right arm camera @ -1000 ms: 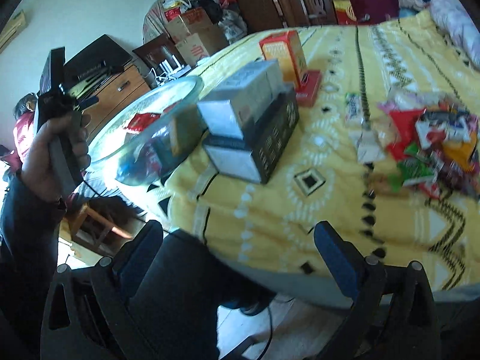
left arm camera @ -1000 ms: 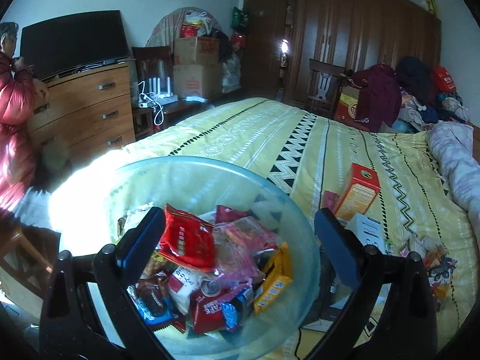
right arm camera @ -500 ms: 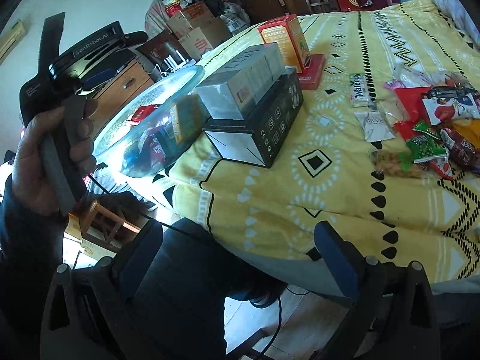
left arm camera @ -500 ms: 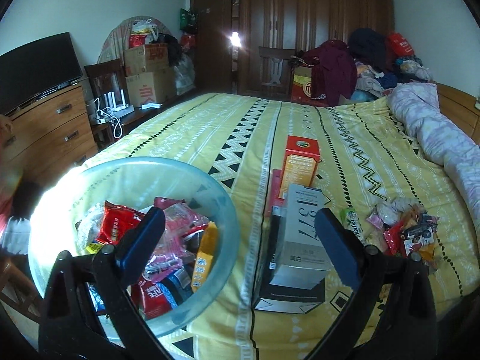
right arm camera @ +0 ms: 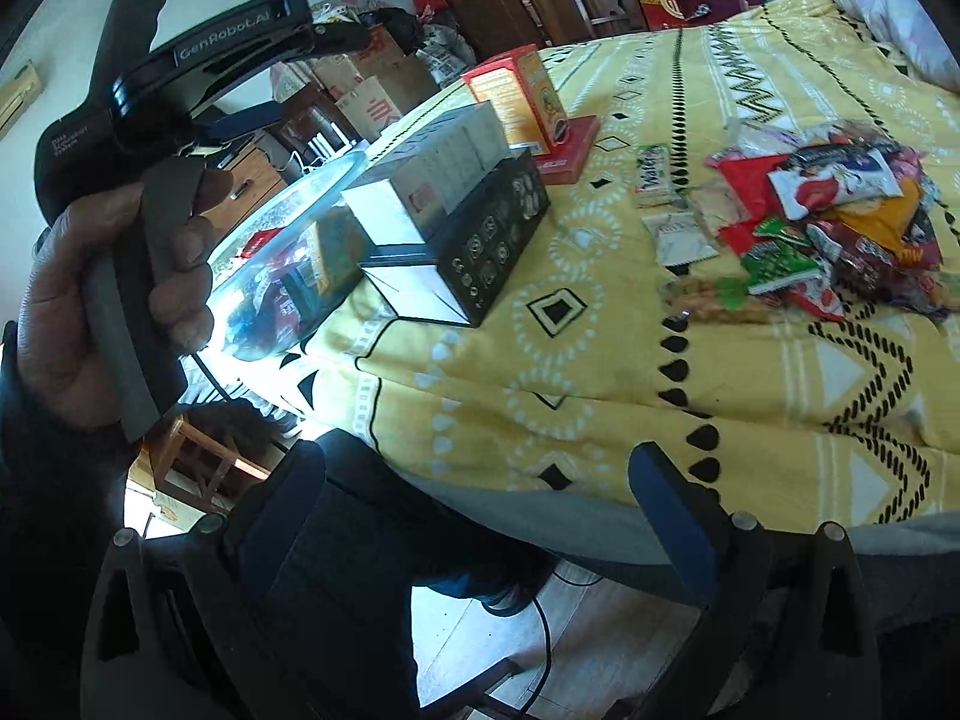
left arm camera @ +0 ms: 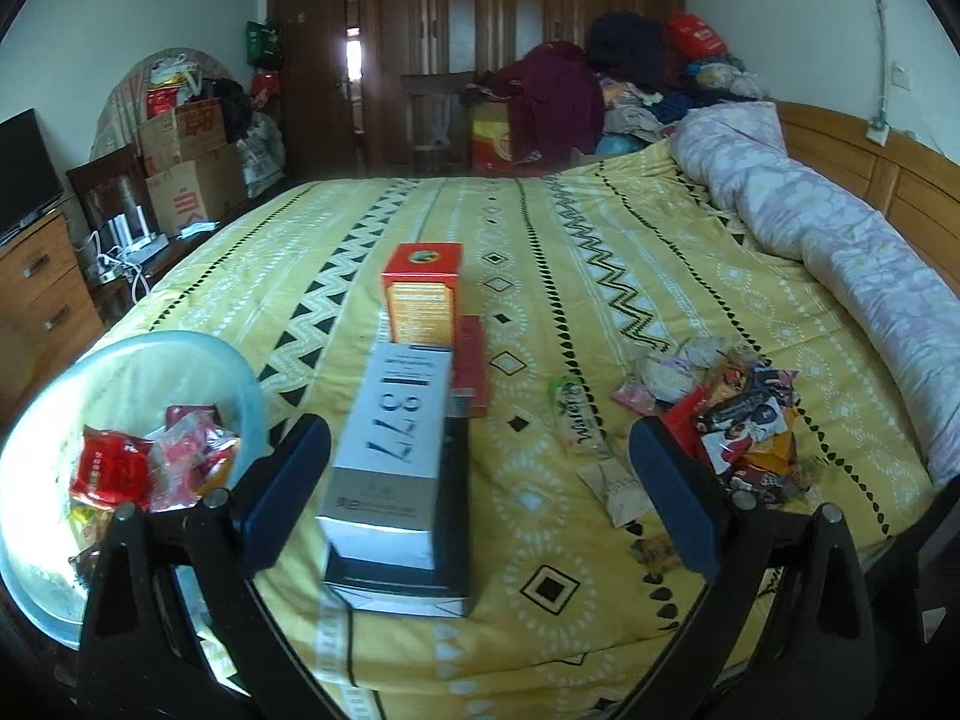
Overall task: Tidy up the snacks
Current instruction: 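Return the left gripper to the bed and grasp the green wafer bar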
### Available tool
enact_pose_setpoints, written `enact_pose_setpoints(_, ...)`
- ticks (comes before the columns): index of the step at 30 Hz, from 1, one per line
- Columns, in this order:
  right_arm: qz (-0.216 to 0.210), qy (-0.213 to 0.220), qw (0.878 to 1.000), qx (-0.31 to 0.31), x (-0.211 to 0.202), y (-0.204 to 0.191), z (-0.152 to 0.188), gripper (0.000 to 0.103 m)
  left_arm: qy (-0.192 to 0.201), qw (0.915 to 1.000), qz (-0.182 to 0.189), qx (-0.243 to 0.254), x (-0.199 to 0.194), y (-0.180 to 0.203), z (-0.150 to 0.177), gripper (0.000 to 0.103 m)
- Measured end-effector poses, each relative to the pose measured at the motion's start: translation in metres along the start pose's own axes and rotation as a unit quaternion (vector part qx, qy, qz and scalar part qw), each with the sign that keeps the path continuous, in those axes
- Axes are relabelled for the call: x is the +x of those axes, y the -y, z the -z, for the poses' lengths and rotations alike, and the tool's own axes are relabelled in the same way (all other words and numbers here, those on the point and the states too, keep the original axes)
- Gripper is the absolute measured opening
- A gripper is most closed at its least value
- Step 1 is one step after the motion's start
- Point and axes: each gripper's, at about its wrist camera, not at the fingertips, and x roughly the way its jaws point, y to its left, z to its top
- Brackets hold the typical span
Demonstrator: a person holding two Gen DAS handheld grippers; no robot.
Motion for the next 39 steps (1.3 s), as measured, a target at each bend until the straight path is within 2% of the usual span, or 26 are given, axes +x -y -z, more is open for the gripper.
enact_pose_setpoints(4, 0.003, 0.010, 1.000, 0.023, -0.012, 0.022, 0.005, 0.102, -0.023, 0.9989, 0.039, 0.012, 0.017, 0.035, -0.001, 0.100)
enact_pose_setpoints(10, 0.025, 0.038, 0.998, 0.044, -0.033, 0.060, 0.009, 0.102, -0.071, 0.9956, 0.060, -0.005, 0.069, 0.058, -0.002, 0.100)
enact_pose_setpoints(17, 0.042, 0.041, 0.994, 0.089, -0.038, 0.108, 0.015, 0.102, -0.122, 0.9901, 0.063, -0.028, 0.145, 0.074, 0.001, 0.100)
enact_pose_setpoints(20, 0.042, 0.033, 0.994, 0.095, -0.035, 0.120, 0.016, 0.102, -0.144, 0.9880, 0.046, -0.032, 0.183, 0.074, 0.008, 0.098)
enact_pose_setpoints(23, 0.043, 0.022, 0.995, 0.086, -0.029, 0.130, 0.014, 0.102, -0.165, 0.9850, 0.035, -0.035, 0.214, 0.070, 0.015, 0.089)
enact_pose_setpoints(27, 0.048, 0.016, 0.996, 0.070, -0.022, 0.137, 0.006, 0.102, -0.168, 0.9841, 0.028, -0.052, 0.239, 0.061, 0.019, 0.086)
enact_pose_setpoints(31, 0.049, 0.015, 0.997, 0.066, -0.016, 0.147, -0.008, 0.102, -0.174, 0.9838, 0.019, -0.039, 0.257, 0.066, 0.020, 0.084)
enact_pose_setpoints(32, 0.049, 0.015, 0.997, 0.065, -0.015, 0.149, -0.012, 0.102, -0.177, 0.9836, 0.018, -0.030, 0.261, 0.068, 0.020, 0.074)
enact_pose_setpoints(33, 0.048, 0.017, 0.997, 0.062, -0.015, 0.150, -0.018, 0.102, -0.182, 0.9828, 0.019, -0.021, 0.265, 0.070, 0.023, 0.055)
enact_pose_setpoints(34, 0.048, 0.020, 0.997, 0.060, -0.016, 0.150, -0.022, 0.102, -0.191, 0.9811, 0.023, -0.016, 0.269, 0.069, 0.025, 0.041)
enact_pose_setpoints(35, 0.048, 0.025, 0.997, 0.057, -0.017, 0.150, -0.028, 0.102, -0.194, 0.9805, 0.029, -0.016, 0.268, 0.069, 0.028, 0.037)
enact_pose_setpoints(39, 0.044, 0.053, 0.997, 0.028, -0.025, 0.146, -0.063, 0.102, -0.170, 0.9848, 0.035, -0.009, 0.239, 0.065, 0.031, 0.036)
